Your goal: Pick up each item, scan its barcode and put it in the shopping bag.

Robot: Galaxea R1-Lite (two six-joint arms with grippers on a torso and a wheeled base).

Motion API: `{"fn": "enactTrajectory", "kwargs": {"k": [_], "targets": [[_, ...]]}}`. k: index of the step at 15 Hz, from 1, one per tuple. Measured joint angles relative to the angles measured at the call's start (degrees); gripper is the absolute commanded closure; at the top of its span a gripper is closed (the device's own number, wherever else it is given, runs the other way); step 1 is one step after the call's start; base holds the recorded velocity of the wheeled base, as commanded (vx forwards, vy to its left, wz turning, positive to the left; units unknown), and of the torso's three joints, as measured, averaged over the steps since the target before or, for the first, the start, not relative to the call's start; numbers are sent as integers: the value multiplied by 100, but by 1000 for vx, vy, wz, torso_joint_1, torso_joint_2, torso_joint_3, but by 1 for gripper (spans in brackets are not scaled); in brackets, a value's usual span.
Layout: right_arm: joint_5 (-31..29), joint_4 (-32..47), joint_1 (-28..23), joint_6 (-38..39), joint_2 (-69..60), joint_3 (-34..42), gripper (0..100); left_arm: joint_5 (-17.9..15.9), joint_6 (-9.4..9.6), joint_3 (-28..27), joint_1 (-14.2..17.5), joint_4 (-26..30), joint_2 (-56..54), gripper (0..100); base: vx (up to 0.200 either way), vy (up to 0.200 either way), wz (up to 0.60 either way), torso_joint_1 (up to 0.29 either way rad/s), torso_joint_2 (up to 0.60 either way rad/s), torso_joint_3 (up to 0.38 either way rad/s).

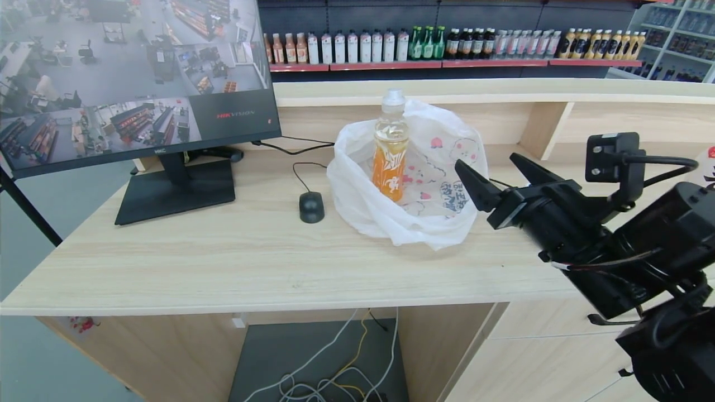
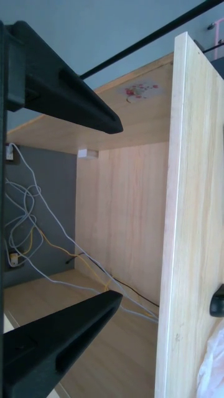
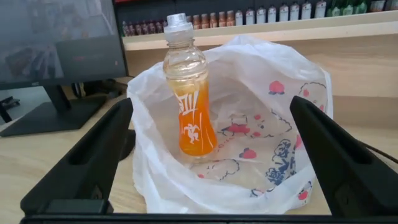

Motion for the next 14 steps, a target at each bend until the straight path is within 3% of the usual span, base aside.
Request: {"fn": "enactTrajectory", "kwargs": {"k": [14], "targets": [[24,2,-9,-99,-363,310,0,0,-6,0,0,0,0,0,0,-200,0,1,2,4]]}}
